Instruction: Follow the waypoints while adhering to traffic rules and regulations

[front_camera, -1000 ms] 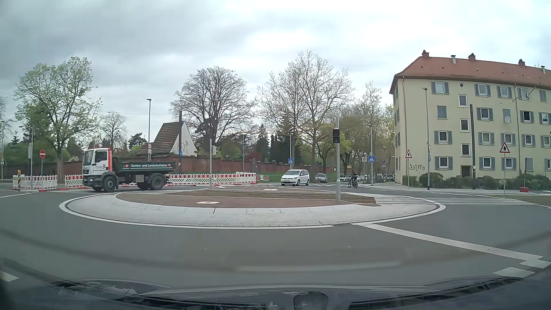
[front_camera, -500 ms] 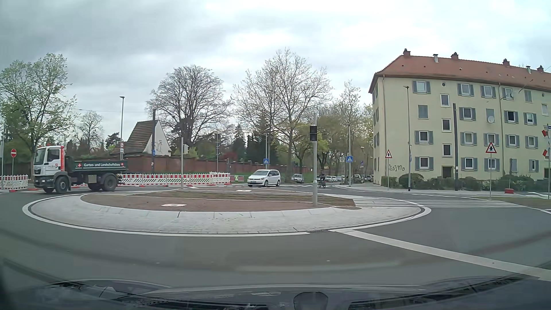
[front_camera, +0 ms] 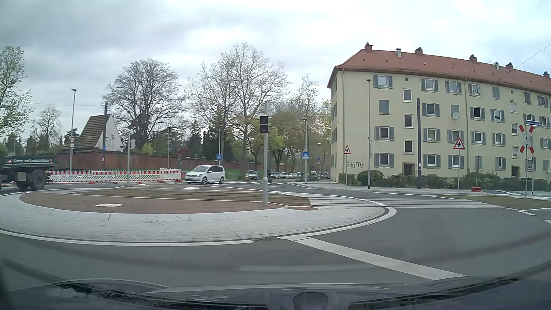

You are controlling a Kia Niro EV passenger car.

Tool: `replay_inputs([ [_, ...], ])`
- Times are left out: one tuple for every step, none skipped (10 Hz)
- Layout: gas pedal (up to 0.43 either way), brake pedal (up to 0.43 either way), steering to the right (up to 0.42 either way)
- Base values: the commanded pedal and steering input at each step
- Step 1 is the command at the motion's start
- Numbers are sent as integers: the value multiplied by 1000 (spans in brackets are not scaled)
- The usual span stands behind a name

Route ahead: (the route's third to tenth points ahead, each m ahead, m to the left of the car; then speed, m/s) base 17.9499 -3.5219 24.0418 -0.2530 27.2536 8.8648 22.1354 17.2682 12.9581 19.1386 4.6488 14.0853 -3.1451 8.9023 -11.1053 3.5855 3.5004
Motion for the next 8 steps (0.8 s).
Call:
replay_inputs([
  [268,0,394],
  [268,0,394],
  [248,0,394],
  [209,0,394],
  [177,0,394],
  [169,0,394],
  [150,0,394],
  [150,0,391],
])
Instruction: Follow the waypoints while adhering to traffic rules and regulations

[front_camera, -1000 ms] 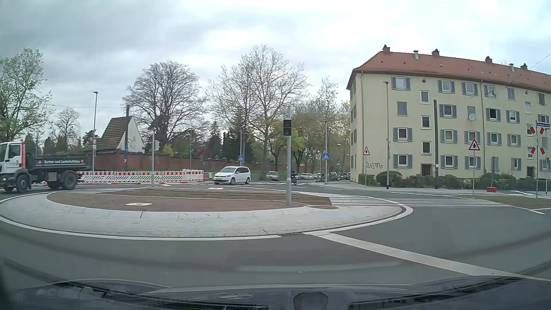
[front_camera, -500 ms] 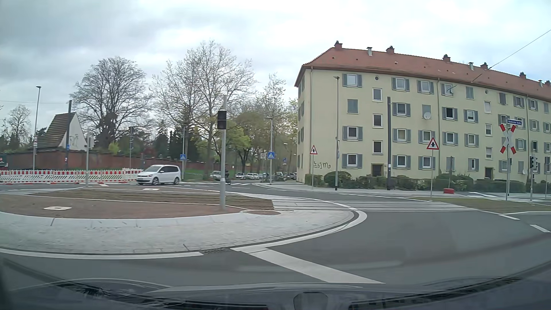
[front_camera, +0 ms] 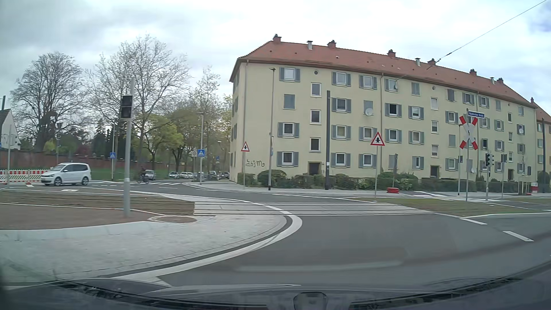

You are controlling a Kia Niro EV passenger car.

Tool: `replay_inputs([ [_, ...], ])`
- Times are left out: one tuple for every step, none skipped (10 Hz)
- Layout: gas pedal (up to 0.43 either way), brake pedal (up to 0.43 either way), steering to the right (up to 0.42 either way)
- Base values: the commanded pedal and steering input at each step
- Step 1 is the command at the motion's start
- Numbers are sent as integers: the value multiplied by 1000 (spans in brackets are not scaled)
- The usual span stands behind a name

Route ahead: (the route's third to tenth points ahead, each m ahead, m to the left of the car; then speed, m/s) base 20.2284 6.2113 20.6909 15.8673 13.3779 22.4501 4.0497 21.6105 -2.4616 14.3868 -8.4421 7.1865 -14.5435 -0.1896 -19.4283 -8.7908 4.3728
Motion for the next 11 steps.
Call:
replay_inputs([
  [150,0,383],
  [118,0,361],
  [87,0,339],
  [87,0,299],
  [87,0,257],
  [79,0,221],
  [79,0,186],
  [67,0,150],
  [67,0,121],
  [47,0,84],
  [39,0,50],
])
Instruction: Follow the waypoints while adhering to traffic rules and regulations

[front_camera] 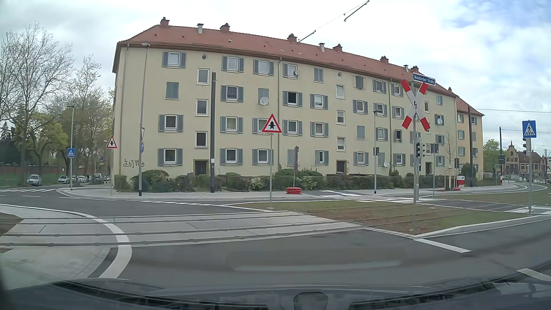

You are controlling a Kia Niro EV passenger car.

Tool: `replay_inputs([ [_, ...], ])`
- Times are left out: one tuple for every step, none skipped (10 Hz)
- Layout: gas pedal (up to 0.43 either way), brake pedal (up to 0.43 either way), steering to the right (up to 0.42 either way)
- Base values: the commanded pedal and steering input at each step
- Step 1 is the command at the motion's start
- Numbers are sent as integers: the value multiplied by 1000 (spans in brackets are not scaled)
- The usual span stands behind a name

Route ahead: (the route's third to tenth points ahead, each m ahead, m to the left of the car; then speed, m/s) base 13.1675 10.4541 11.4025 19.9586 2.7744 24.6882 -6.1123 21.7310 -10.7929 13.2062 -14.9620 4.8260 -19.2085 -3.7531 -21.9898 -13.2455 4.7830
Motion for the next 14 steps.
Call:
replay_inputs([
  [39,0,21],
  [20,0,-13],
  [20,0,-46],
  [8,0,-87],
  [8,0,-123],
  [8,0,-153],
  [8,0,-186],
  [8,0,-224],
  [8,0,-251],
  [8,0,-275],
  [8,0,-298],
  [20,0,-321],
  [20,0,-342],
  [47,0,-367],
])
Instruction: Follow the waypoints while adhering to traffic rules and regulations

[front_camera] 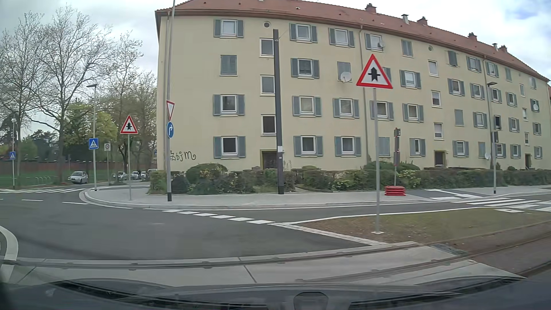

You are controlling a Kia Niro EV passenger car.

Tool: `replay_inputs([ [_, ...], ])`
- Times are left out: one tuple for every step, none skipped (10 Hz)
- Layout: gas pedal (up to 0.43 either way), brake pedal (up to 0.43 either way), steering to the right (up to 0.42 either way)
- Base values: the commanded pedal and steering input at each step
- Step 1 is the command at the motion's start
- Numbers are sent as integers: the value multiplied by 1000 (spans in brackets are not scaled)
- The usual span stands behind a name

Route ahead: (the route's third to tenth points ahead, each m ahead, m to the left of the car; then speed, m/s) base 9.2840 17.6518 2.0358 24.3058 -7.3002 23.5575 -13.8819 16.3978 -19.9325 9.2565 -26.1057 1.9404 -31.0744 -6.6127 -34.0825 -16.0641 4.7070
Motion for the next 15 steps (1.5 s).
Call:
replay_inputs([
  [47,0,-389],
  [59,0,-401],
  [59,0,-414],
  [59,0,-422],
  [59,0,-423],
  [59,0,-423],
  [59,0,-423],
  [59,0,-423],
  [59,0,-423],
  [59,0,-422],
  [67,0,-411],
  [67,0,-398],
  [79,0,-384],
  [79,0,-379],
  [79,0,-379],
])
